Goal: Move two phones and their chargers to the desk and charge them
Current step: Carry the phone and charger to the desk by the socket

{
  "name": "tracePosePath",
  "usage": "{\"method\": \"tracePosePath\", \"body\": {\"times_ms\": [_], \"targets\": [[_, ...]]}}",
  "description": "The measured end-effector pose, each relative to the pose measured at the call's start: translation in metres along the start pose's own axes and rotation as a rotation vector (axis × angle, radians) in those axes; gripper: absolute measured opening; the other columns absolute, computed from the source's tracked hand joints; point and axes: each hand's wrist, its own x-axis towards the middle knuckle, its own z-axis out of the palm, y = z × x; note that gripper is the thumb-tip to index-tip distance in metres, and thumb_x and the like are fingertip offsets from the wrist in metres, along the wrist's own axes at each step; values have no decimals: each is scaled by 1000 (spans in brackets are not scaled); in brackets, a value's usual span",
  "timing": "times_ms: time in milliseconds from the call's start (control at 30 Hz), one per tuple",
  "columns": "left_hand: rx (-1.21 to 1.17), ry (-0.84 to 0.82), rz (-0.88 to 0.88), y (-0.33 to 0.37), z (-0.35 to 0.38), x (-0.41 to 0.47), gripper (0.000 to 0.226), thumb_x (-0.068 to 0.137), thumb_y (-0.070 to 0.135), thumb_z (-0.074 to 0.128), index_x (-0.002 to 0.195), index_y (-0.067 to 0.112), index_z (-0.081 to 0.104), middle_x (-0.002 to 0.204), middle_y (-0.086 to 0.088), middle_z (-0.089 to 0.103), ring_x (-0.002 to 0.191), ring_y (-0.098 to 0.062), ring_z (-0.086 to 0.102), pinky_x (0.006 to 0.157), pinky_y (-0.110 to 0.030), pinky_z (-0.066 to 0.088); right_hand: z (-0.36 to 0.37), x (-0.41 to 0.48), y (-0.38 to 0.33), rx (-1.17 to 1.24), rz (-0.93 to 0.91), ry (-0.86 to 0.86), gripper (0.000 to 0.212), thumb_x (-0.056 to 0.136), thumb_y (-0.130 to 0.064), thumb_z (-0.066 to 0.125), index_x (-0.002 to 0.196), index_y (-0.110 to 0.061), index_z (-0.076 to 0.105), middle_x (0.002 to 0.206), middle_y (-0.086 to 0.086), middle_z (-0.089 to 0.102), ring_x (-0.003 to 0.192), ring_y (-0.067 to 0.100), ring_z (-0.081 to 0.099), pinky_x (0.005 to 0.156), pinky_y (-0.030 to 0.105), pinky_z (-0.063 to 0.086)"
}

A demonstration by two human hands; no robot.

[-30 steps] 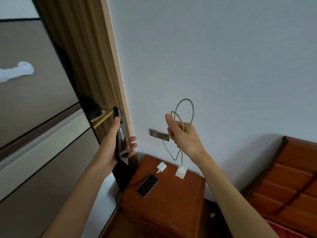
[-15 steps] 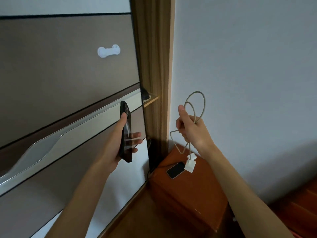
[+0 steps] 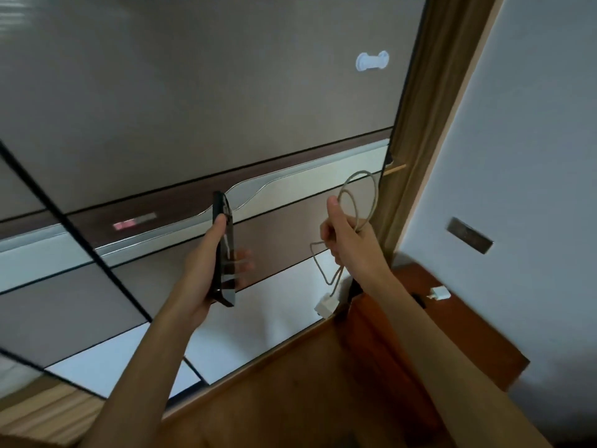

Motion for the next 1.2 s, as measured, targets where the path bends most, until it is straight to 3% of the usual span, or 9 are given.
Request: {"method": "tracePosePath", "body": {"times_ms": [67, 233, 400, 533, 800, 1067, 1200], "targets": [[-11, 48, 24, -1, -25, -15, 80, 68, 77, 56, 136, 34, 51, 101, -7, 79, 84, -20, 76, 57, -28, 58, 25, -6, -4, 21, -22, -59, 55, 99, -54, 45, 59, -19, 58, 47, -7, 45, 39, 0, 39, 40, 11, 32], [-61, 181, 28, -1, -76, -41, 65, 86, 70, 52, 137, 29, 51, 104, -10, 78, 87, -23, 76, 61, -31, 59, 77, -16, -11, -3, -32, -174, 55, 99, -56, 44, 61, -18, 57, 44, -12, 48, 38, -2, 45, 41, 7, 33], [-102, 289, 33, -1, -116, -63, 62, 89, 66, 51, 137, 27, 50, 113, -17, 74, 95, -30, 71, 70, -38, 54, 124, -17, -17, -65, -32, -288, 57, 98, -60, 37, 61, -20, 49, 47, -9, 45, 42, -1, 43, 51, 17, 38], [-125, 372, 28, -2, -144, -73, 55, 90, 65, 51, 131, 29, 52, 109, -16, 75, 90, -28, 72, 68, -37, 55, 161, -15, -22, -61, -71, -373, 57, 100, -56, 35, 58, -19, 44, 42, -14, 42, 40, -2, 42, 44, 6, 34], [-125, 520, 27, -1, -190, -69, 88, 70, 73, 54, 142, 23, 47, 109, -12, 76, 93, -26, 74, 67, -35, 54, 234, 7, -16, 30, -68, -591, 58, 102, -53, 38, 57, -17, 45, 44, -13, 38, 39, 0, 37, 42, 7, 31], [-151, 713, 28, 6, -229, -58, 69, 90, 66, 47, 142, 22, 49, 111, -12, 75, 100, -31, 73, 80, -41, 55, 310, 37, -20, 96, -42, -828, 61, 99, -59, 39, 49, -25, 47, 43, -13, 37, 39, 3, 34, 42, 14, 29], [-155, 809, 38, 12, -249, -58, 65, 93, 65, 44, 141, 22, 50, 111, -11, 76, 98, -29, 74, 78, -40, 56, 345, 47, -26, 115, -94, -951, 66, 101, -57, 36, 43, -26, 43, 41, -13, 33, 37, 2, 31, 40, 10, 27]]}}
